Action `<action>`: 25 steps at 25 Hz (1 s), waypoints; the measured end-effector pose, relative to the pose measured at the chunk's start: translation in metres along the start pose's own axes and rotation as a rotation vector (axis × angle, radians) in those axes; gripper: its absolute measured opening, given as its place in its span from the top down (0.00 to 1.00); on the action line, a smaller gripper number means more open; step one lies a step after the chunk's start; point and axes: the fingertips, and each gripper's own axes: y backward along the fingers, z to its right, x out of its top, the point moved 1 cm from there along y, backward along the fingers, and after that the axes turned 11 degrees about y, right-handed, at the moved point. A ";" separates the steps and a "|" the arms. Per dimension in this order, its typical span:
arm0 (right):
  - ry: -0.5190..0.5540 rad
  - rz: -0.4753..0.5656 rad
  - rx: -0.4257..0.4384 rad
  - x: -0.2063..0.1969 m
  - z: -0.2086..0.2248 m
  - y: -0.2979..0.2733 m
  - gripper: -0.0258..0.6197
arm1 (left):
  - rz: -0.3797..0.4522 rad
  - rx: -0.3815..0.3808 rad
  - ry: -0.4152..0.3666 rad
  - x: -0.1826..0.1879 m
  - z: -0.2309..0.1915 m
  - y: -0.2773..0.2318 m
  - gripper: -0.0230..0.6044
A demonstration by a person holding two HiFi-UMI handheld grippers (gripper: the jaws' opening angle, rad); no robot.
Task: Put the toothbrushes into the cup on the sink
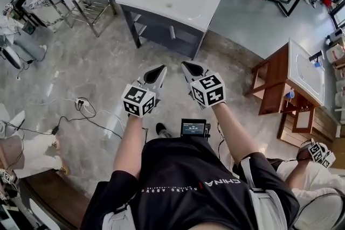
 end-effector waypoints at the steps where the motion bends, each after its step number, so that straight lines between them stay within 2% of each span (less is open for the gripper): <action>1: 0.001 -0.001 -0.005 0.004 0.001 -0.008 0.95 | -0.002 -0.005 -0.001 0.004 -0.009 -0.001 0.95; 9: 0.006 -0.032 0.009 0.022 -0.007 -0.062 0.95 | -0.009 -0.031 0.021 0.024 -0.065 -0.009 0.95; 14: -0.015 -0.061 -0.008 0.016 0.010 -0.081 0.95 | -0.025 -0.031 0.047 0.019 -0.088 -0.021 0.95; 20: -0.022 -0.076 0.031 0.008 0.039 -0.127 0.95 | 0.021 0.099 0.044 0.028 -0.141 -0.045 0.95; 25: -0.048 -0.055 0.064 0.017 0.076 -0.185 0.95 | -0.006 0.143 0.032 0.040 -0.188 -0.080 0.95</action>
